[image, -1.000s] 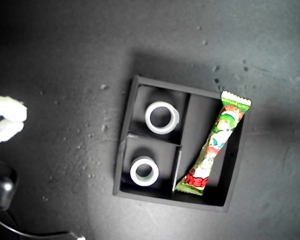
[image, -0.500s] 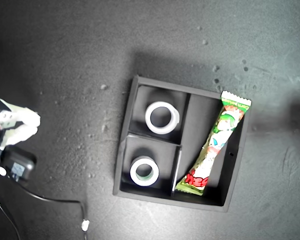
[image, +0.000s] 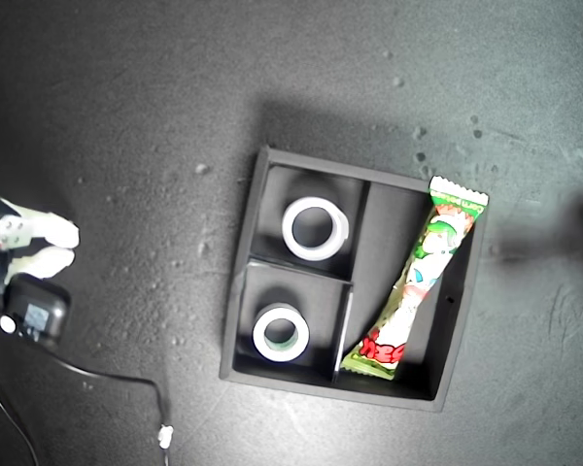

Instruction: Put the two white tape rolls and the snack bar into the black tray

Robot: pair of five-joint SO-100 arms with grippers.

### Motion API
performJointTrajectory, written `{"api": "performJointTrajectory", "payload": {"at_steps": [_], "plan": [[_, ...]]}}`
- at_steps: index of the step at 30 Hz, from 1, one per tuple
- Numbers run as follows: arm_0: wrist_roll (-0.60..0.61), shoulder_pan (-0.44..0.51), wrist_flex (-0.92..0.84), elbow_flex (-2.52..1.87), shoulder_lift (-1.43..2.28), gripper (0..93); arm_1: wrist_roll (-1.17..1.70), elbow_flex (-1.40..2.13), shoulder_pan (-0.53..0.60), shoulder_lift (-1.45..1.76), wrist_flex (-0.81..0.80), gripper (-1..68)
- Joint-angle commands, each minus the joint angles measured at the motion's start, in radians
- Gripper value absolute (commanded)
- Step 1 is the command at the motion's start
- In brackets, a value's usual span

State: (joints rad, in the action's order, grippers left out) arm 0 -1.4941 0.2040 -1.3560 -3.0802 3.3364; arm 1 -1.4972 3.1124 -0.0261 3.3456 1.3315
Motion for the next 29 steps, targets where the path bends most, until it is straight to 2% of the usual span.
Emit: {"api": "performJointTrajectory", "payload": {"at_steps": [1, 4, 29], "plan": [[0.064, 0.005, -0.04, -0.058, 0.048, 2.1, 0.259, 0.012, 0.003, 0.003, 0.011, 0.0], [0.15, 0.005, -0.04, -0.058, 0.048, 2.1, 0.259, 0.012, 0.021, 0.005, 0.009, 0.0], [0.133, 0.005, -0.04, -0.058, 0.048, 2.1, 0.259, 0.012, 0.026, 0.005, 0.009, 0.0]]}}
